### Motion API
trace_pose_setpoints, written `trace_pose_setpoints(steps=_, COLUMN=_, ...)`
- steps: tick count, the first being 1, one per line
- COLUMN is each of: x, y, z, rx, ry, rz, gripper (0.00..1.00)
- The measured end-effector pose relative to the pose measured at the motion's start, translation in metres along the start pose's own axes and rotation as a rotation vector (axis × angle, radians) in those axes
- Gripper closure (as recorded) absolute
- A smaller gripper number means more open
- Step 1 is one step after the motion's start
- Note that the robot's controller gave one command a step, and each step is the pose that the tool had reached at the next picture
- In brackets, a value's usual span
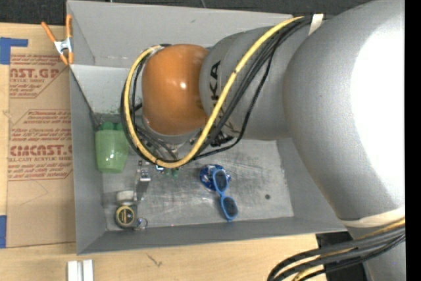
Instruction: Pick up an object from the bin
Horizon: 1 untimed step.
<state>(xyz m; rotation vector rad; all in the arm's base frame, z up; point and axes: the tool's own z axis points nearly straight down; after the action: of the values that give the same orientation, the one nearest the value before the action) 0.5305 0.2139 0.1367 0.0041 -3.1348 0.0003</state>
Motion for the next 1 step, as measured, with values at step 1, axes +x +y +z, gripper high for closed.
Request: trace_pose_setpoints(steps=1, x=0.0309, y=0.0316, z=0.0636, rx=0.003, ry=-0.012, rz=-0.559, gripper=0.0)
